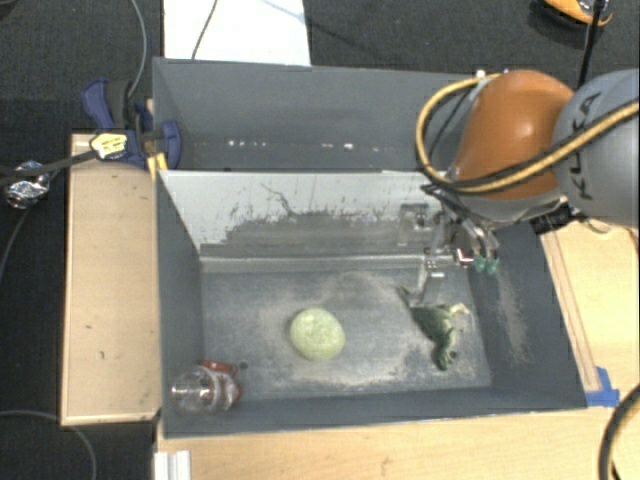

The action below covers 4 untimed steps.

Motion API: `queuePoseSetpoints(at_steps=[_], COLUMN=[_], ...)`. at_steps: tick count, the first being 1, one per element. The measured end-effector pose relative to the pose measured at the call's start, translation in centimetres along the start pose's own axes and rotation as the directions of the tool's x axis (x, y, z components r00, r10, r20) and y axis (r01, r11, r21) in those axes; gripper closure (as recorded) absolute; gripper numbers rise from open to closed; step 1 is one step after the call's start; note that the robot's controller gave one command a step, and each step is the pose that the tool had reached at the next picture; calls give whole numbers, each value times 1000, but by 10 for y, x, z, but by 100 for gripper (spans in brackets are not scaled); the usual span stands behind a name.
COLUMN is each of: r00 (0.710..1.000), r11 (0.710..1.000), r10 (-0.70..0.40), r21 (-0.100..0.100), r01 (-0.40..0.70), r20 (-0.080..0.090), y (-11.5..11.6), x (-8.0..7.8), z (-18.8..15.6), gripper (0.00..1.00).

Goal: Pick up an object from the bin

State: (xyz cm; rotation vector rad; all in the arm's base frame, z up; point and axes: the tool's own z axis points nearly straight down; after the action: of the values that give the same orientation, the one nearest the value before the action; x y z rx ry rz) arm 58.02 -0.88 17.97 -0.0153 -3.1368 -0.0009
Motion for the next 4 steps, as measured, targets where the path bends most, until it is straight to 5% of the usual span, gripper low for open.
queuePoseSetpoints(at_steps=[1, 2, 3, 4], r00=[1000, 999, 995, 999], r11=[1000, 999, 995, 999], r10=[0, -36, -97, 49], r21=[0, 1, 0, -1], r01=[0, 36, 97, -49], r20=[8, 9, 1, 10], y=[0, -57, -78, -94], x=[-2, 15, 14, 35], z=[-5, 64, 87, 72], gripper=[0, 0, 0, 0])
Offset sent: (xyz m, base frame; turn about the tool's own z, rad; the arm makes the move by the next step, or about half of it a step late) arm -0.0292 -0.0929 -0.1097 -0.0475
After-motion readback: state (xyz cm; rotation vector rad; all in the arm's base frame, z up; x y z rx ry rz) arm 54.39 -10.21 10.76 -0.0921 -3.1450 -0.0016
